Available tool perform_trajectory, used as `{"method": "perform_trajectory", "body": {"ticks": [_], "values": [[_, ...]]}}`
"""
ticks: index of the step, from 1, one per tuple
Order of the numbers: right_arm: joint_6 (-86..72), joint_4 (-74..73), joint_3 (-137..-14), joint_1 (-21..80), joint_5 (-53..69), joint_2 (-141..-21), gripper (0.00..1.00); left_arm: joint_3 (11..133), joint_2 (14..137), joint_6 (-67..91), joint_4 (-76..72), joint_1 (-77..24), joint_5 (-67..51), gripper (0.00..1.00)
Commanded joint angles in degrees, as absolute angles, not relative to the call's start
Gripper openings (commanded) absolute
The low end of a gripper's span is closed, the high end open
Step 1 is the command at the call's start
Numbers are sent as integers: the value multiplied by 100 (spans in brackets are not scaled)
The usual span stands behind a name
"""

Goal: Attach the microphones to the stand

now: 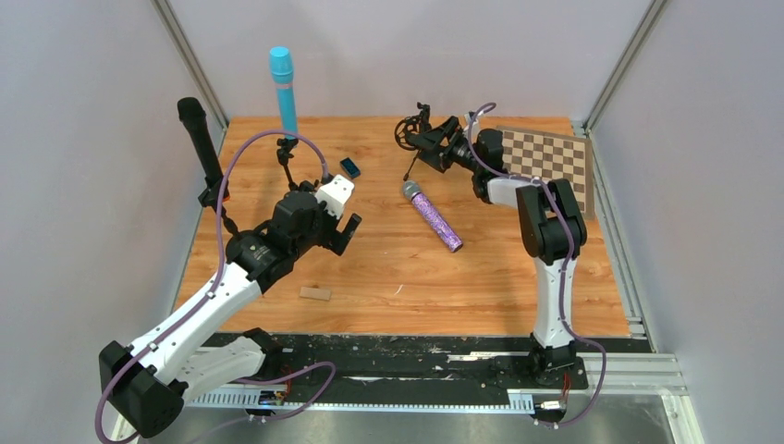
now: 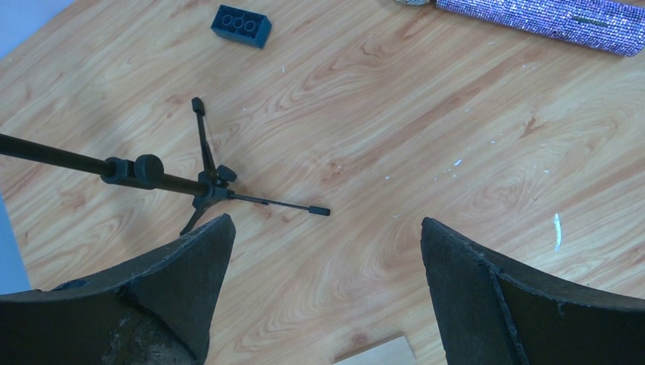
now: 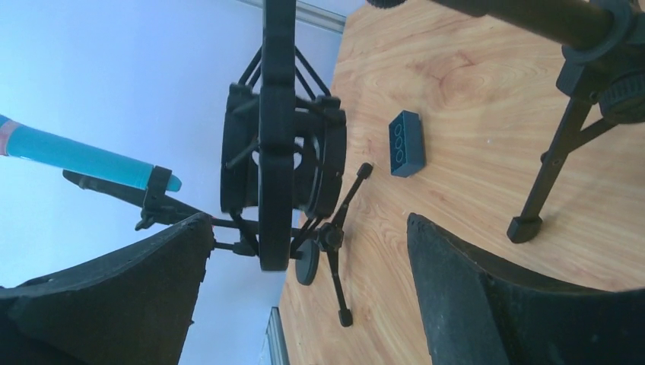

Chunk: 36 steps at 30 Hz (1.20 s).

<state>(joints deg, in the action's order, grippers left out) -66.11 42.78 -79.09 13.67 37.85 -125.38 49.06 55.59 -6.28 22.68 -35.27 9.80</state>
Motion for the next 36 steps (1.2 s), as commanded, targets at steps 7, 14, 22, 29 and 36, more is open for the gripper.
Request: {"method": "perform_trajectory", "body": {"ticks": [7, 14, 22, 29, 36], "values": [[-6936, 4062, -9431, 1357, 3692, -13158, 82, 4870, 5499, -730, 2017, -3564, 903, 100], [-7057, 3955, -9848, 1356, 3791, -13569, 52, 4871, 5506, -761, 2043, -3563, 961, 100], [-6854, 3807, -10027, 1356, 3977, -13544, 14, 4878, 5529, -768, 2054, -3560, 892, 100], [-6054, 2876, -10773, 1359, 4328, -13347, 3, 4878, 5520, -777, 2057, -3565, 906, 100], [-5293, 2454, -10945, 1371, 4526, -12765, 0, 4878, 5514, -796, 2057, -3561, 931, 100]]}}
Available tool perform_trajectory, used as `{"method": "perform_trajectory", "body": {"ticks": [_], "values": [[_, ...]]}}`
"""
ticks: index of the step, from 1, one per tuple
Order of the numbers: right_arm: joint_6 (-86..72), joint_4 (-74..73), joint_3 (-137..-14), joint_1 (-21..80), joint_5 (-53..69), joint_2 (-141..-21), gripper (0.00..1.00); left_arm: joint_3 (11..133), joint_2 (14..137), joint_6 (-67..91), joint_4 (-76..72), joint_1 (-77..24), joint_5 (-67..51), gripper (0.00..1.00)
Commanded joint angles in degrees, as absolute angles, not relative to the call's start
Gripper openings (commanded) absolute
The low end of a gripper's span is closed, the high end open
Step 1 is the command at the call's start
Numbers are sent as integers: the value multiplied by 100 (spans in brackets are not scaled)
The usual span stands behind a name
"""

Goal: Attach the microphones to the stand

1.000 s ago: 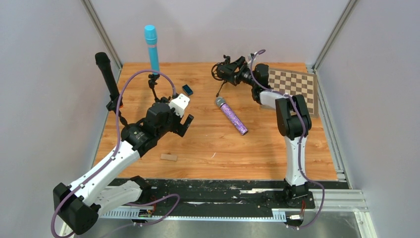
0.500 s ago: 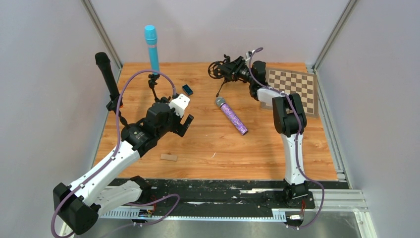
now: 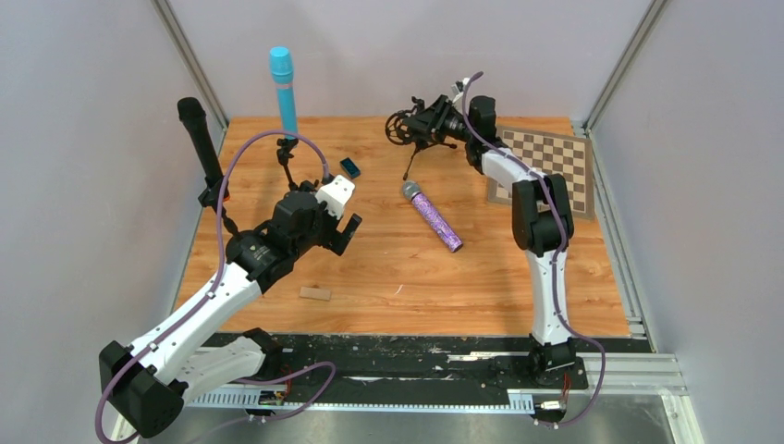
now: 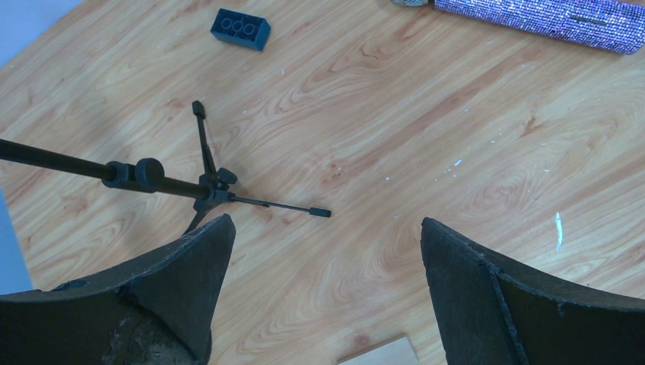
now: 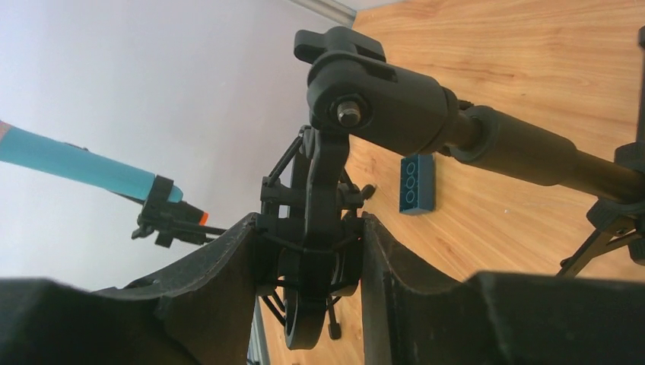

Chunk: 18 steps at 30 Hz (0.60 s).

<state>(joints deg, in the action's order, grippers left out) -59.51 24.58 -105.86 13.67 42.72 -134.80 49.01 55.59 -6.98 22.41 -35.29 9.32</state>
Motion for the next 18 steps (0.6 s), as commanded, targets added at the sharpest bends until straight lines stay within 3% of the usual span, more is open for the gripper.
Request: {"method": "perform_trajectory", "body": {"ticks": [1, 18], "values": [[-5256, 2496, -10957, 1378, 4625, -12709, 0, 4878, 5518, -797, 2057, -3564, 940, 100], [-4649, 2492, -10872, 1605, 5345, -11540, 0, 4870, 5513, -836, 2063, -3565, 1035, 100]]}}
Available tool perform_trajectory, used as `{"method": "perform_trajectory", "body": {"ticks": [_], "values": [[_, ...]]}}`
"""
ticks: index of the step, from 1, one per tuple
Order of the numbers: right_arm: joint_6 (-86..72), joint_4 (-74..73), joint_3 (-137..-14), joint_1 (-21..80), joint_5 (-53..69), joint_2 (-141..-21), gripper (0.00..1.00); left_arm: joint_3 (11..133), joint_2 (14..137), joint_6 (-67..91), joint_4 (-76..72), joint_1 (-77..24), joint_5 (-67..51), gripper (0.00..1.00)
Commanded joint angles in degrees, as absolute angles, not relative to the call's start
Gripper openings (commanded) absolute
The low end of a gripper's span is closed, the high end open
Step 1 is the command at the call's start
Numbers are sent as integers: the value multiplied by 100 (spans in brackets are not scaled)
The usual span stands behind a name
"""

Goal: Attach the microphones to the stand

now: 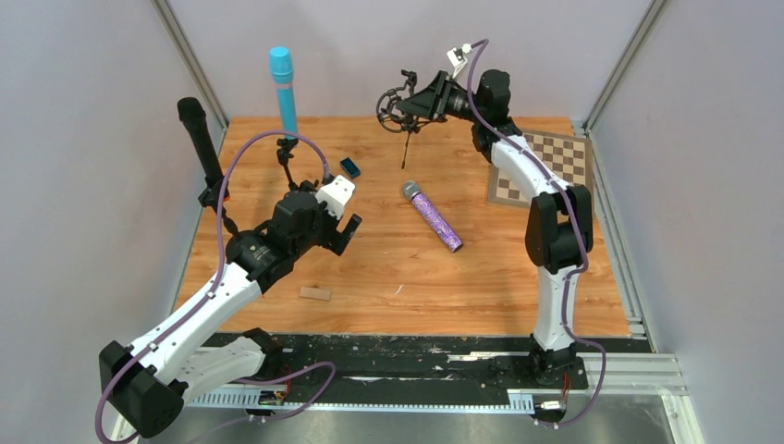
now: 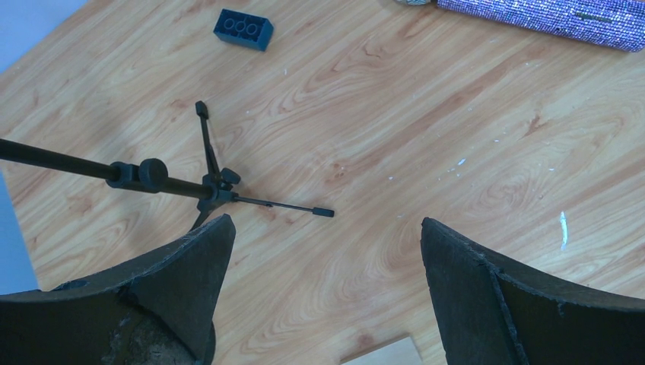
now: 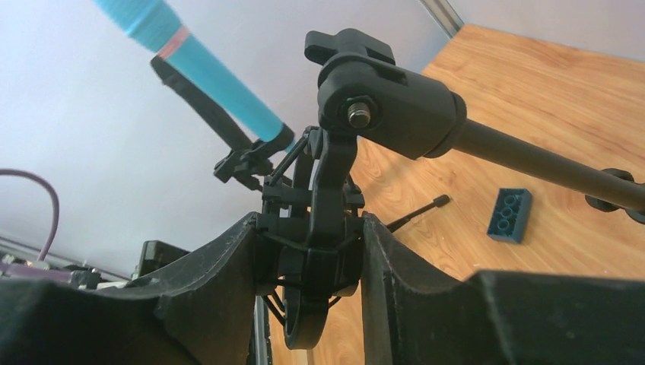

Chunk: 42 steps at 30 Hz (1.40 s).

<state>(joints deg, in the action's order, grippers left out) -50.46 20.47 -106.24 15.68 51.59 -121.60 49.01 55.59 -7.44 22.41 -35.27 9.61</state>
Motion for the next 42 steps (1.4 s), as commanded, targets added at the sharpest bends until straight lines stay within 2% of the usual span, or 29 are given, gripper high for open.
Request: {"method": "perform_trajectory", "body": {"ticks": [1, 12, 20, 31, 36, 42], "values": [[-4639, 2456, -10894, 1604, 5375, -11509, 0, 4869, 5512, -840, 2064, -3563, 1034, 100], [-4652, 2199, -10862, 1719, 6094, -10785, 0, 4869, 5503, -868, 2065, -3564, 1205, 100], [-4102, 1459, -9184, 1922, 6224, -9407, 0, 4810, 5355, -897, 1982, -3560, 1389, 100], [-3502, 217, -7517, 2484, 6319, -7772, 0, 4764, 5195, -971, 1913, -3560, 1661, 100], [-3467, 21, -6746, 2685, 6442, -7373, 0, 4751, 5129, -1032, 1886, -3564, 1780, 100], [-3303, -382, -6560, 2954, 6733, -7350, 0, 4677, 5070, -1083, 1794, -3562, 1914, 100]]}}
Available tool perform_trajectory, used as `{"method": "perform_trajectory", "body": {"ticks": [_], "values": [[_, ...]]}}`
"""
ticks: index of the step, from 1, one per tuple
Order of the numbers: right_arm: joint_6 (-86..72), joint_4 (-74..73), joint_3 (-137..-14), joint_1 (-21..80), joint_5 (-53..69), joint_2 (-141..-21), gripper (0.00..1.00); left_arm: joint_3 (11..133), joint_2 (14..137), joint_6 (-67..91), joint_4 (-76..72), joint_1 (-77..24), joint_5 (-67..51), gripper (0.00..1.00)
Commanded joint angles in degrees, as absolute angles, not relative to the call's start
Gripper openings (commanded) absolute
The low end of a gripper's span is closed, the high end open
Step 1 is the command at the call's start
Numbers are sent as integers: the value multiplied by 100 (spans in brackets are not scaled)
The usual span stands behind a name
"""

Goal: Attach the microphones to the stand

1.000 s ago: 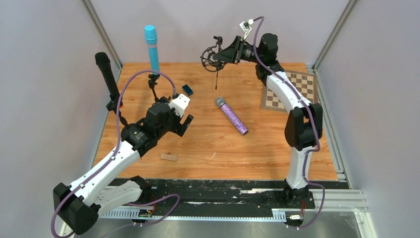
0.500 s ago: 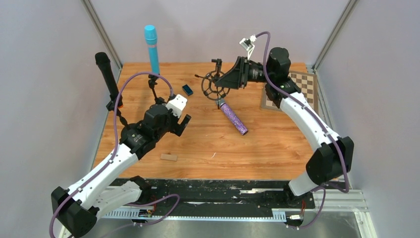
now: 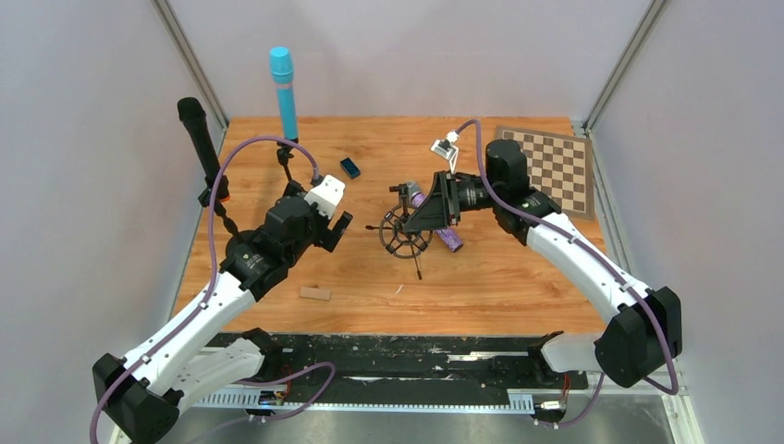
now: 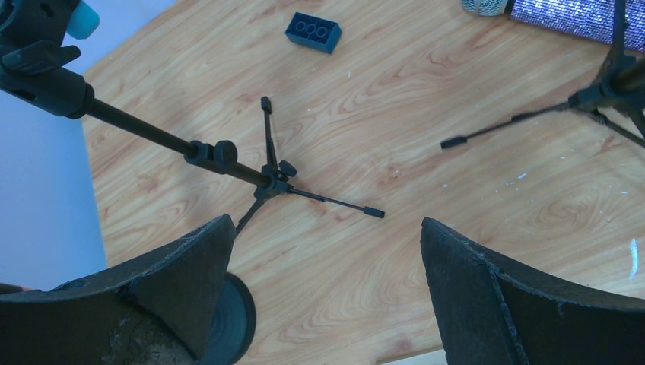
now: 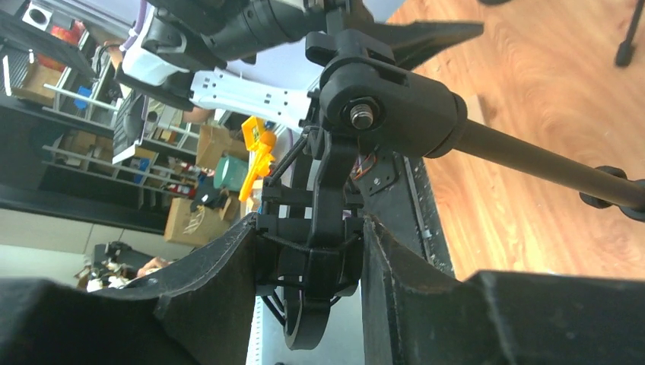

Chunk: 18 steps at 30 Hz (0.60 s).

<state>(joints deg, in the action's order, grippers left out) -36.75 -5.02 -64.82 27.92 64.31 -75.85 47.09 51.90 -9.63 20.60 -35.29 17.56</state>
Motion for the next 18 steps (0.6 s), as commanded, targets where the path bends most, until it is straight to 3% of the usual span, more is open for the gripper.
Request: {"method": "perform_trajectory", "body": {"ticks": [1, 18], "values": [[-3278, -443, -6557, 2993, 6739, -7354, 0, 4677, 5079, -1082, 1794, -3565, 1913, 100], [-2839, -910, -6426, 3832, 6855, -7668, 0, 4667, 5152, -1086, 1802, -3560, 1929, 100]]}}
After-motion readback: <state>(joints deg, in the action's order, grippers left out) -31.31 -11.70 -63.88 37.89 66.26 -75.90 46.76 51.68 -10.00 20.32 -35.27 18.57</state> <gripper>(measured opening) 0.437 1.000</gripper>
